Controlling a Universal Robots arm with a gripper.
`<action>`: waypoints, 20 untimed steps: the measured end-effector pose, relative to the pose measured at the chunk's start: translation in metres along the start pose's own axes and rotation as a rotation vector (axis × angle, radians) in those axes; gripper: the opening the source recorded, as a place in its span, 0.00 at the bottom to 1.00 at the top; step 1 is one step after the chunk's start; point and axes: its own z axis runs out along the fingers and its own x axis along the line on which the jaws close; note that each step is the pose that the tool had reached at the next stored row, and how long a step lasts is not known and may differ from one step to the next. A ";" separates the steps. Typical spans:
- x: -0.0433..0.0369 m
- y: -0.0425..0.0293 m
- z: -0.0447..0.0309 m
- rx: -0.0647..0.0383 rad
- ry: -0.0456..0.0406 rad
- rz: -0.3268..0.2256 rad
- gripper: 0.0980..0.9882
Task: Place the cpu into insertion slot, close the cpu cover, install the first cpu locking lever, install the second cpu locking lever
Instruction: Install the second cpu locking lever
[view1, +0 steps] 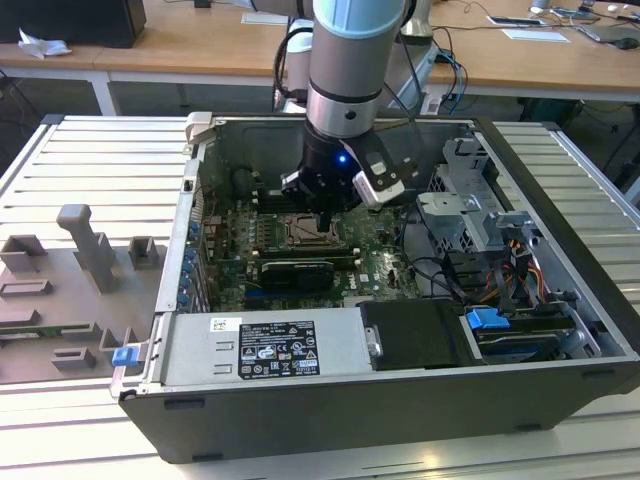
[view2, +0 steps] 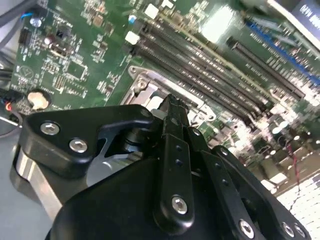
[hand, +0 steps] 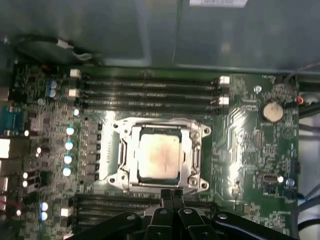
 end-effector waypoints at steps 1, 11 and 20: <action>0.0008 -0.0006 0.0009 -0.001 0.0000 -0.001 0.01; 0.0141 -0.0019 0.0024 -0.003 0.0002 -0.004 0.01; 0.0242 -0.0104 0.0037 -0.027 -0.0010 -0.005 0.01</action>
